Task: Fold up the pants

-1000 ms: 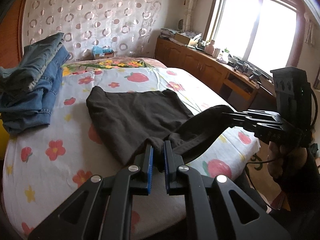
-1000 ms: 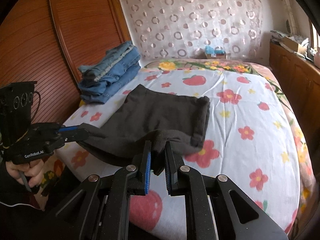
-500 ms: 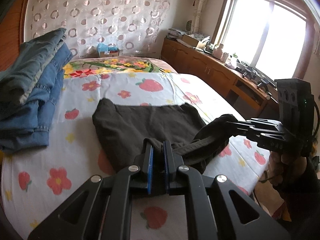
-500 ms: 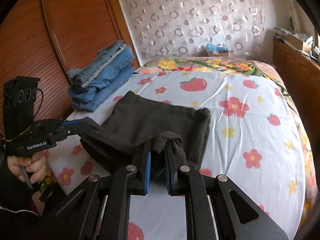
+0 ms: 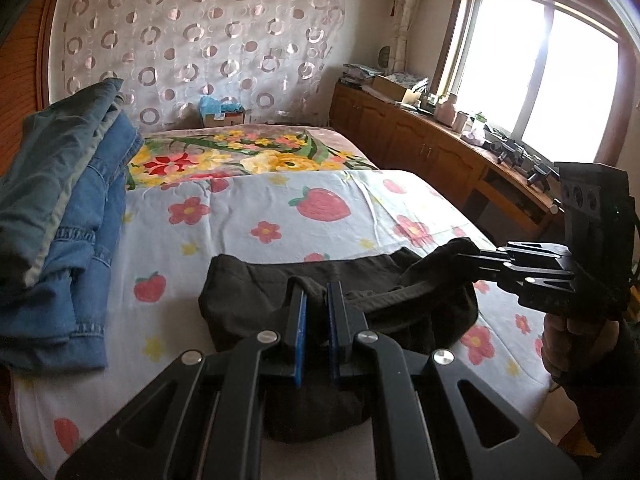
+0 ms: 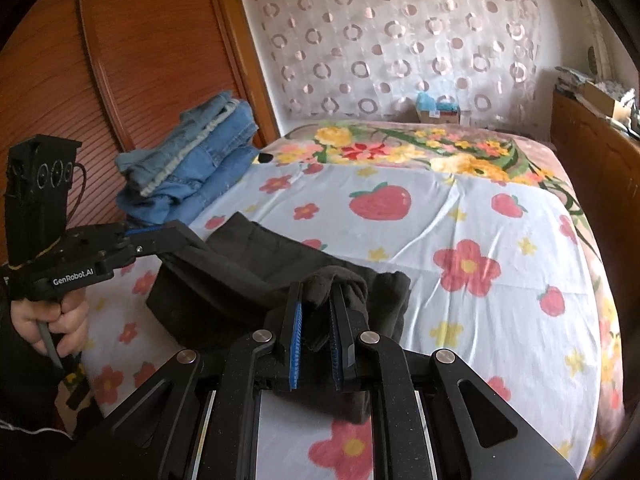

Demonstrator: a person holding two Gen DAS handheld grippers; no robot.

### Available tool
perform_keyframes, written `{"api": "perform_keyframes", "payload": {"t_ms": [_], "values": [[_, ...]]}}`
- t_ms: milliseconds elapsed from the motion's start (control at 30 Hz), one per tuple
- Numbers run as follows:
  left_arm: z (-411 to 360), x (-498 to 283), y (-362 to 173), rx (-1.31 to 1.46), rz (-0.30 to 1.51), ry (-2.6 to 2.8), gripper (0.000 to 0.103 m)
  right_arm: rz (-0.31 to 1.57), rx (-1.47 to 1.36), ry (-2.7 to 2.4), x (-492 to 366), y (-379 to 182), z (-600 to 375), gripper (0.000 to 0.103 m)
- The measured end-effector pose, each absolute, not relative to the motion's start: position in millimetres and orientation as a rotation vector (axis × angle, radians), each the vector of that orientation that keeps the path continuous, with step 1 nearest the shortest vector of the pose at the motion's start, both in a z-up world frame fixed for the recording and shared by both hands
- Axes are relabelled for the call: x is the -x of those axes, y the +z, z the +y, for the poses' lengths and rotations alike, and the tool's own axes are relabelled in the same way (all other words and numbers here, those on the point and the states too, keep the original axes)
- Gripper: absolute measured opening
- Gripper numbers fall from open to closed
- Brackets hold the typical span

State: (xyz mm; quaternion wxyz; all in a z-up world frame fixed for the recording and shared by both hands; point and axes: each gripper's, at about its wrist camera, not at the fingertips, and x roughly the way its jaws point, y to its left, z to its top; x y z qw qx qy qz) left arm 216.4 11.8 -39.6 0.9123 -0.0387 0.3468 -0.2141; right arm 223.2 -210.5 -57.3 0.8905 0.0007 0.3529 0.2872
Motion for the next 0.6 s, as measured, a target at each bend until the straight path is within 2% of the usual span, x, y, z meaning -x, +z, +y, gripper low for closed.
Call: {"api": "perform_keyframes", "payload": {"t_ms": [333, 533, 600], "values": [[15, -231, -62, 0.085, 0.747, -0.414, 0.009, 0.778, 0.007, 0.588, -246, -77, -203, 0.009], [14, -231, -65, 0.053, 0.753, -0.392, 0.017, 0.792, 0.021, 0.574, -250, -84, -200, 0.01], [14, -230, -65, 0.04, 0.751, -0.378, 0.023, 0.794, 0.024, 0.57, -250, -85, -200, 0.01]]}}
